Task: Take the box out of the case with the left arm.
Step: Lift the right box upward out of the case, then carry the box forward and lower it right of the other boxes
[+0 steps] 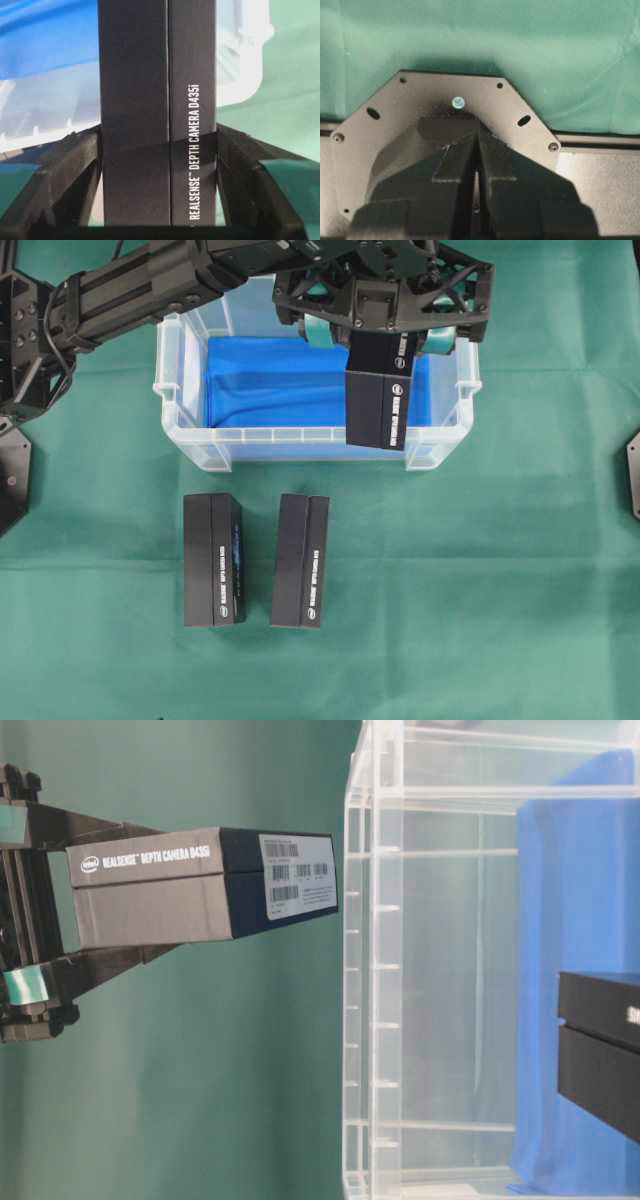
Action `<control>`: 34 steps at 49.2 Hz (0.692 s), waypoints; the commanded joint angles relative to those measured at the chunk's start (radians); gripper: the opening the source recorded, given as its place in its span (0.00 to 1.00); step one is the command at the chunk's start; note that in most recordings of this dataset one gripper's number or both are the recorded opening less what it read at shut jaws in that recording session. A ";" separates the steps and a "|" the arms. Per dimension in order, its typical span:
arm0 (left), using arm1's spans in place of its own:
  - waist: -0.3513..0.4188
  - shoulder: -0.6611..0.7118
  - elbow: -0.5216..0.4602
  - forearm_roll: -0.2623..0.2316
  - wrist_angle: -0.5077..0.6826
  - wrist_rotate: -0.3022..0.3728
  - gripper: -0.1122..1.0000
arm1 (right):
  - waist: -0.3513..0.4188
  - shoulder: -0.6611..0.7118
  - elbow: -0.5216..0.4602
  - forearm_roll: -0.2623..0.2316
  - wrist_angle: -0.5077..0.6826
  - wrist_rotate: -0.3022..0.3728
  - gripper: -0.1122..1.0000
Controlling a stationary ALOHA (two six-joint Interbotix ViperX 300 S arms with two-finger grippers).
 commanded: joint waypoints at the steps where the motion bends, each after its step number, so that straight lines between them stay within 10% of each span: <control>1: 0.003 -0.028 -0.028 0.002 -0.003 0.002 0.65 | 0.000 0.005 -0.026 0.002 0.002 0.002 0.11; 34: -0.005 -0.029 -0.029 0.002 -0.003 0.002 0.65 | 0.000 0.005 -0.026 0.002 0.002 0.002 0.11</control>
